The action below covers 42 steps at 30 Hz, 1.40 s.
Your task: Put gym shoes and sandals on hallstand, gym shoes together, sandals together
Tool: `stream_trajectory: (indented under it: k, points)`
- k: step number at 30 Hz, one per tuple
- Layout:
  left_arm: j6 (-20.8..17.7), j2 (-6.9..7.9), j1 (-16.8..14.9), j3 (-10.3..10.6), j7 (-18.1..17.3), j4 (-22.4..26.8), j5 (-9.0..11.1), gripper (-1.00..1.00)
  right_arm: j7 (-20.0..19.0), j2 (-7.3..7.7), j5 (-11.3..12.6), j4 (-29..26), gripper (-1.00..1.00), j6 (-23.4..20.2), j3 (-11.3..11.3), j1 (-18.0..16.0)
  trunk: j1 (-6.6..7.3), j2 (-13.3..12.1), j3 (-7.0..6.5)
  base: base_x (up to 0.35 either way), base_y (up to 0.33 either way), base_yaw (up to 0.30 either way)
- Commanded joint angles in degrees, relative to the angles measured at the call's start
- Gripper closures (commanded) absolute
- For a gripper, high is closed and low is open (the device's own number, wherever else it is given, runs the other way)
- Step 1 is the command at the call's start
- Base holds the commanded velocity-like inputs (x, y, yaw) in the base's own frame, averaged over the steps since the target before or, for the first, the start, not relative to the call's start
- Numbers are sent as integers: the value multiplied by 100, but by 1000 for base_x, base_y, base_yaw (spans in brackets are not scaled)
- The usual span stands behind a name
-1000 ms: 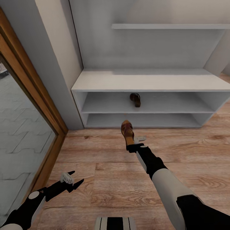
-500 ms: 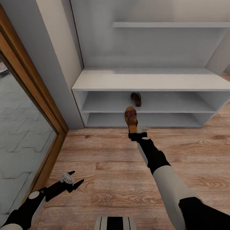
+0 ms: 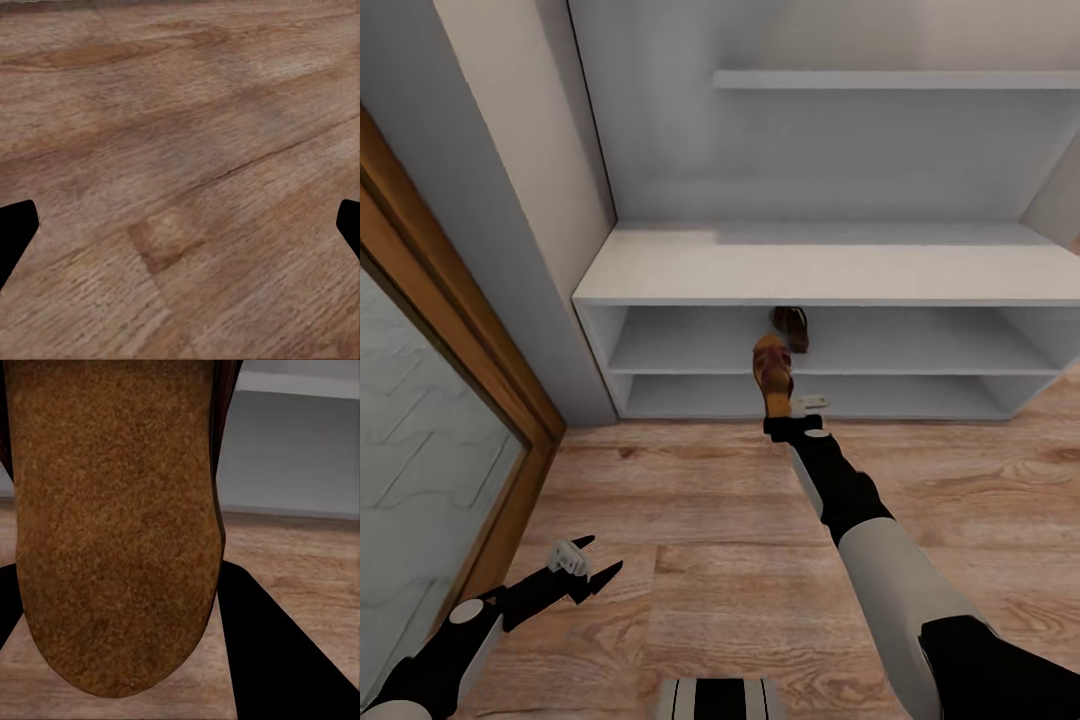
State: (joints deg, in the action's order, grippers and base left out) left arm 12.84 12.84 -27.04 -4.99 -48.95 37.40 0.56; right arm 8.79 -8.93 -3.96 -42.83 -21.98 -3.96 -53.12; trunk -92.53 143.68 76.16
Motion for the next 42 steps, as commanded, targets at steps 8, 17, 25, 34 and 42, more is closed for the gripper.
stream_trajectory:
  k: [8, 17, 25, 34, 42]
  points:
    - [16, -1, -3, -10, -26, -5, 5, -100, 26, 5, -35, 485, 100, -36, -9, -5, -2, 2, 4, 234, 0, 0]
    - [17, -1, -3, -16, -26, -5, 9, -100, 26, 5, -32, 512, 100, -26, -8, -2, -2, 2, 4, 78, 0, 0]
    - [17, -2, -3, -19, -26, -5, 6, -100, 26, 5, -35, 507, 100, -17, -8, -4, -2, 2, 4, 315, 0, 0]
    - [17, -8, -3, -19, -26, -5, 8, -100, 26, 5, -35, 513, 100, -17, -8, -4, -2, 2, 4, 191, 0, 0]
    - [17, -14, -3, -19, -26, -5, 6, -100, 26, 5, -35, 504, 100, -17, -8, -2, -2, 2, 4, 125, 0, 0]
